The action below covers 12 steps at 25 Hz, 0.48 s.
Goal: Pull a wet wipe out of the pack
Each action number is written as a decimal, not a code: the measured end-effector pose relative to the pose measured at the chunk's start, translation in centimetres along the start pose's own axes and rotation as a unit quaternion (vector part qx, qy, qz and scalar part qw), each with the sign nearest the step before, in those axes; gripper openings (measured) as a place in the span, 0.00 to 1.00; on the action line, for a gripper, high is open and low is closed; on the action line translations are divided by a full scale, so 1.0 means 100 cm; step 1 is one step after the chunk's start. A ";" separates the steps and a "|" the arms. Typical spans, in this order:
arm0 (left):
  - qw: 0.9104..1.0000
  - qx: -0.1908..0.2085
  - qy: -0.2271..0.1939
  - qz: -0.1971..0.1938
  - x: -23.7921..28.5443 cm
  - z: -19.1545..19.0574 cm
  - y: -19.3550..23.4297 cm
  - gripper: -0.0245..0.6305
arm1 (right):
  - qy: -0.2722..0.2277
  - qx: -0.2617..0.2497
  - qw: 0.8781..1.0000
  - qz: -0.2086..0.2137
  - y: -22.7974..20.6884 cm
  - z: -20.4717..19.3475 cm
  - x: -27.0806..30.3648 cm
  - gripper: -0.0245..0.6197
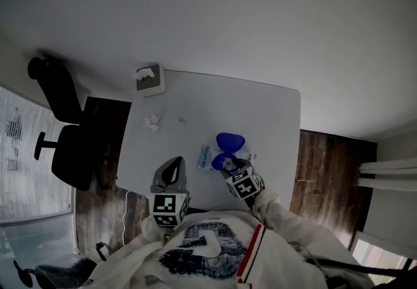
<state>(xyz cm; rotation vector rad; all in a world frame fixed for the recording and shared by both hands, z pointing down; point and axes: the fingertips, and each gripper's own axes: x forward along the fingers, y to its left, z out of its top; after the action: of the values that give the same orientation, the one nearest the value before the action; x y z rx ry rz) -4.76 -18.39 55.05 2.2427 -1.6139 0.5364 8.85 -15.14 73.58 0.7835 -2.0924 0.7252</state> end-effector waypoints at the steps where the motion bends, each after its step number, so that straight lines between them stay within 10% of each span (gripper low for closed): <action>1: 1.000 -0.001 -0.001 0.000 0.000 0.000 0.000 0.04 | 0.001 0.000 1.000 -0.001 0.000 0.000 0.000 0.37; 12: 1.000 -0.005 0.002 0.005 -0.003 -0.002 0.007 0.04 | 0.006 0.002 1.000 -0.027 -0.011 0.001 0.006 0.26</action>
<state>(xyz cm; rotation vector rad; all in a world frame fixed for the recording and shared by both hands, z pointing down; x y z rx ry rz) -5.58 -18.23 55.14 2.2261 -1.6245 0.5339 9.32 -16.07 74.31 0.8322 -2.0514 0.7045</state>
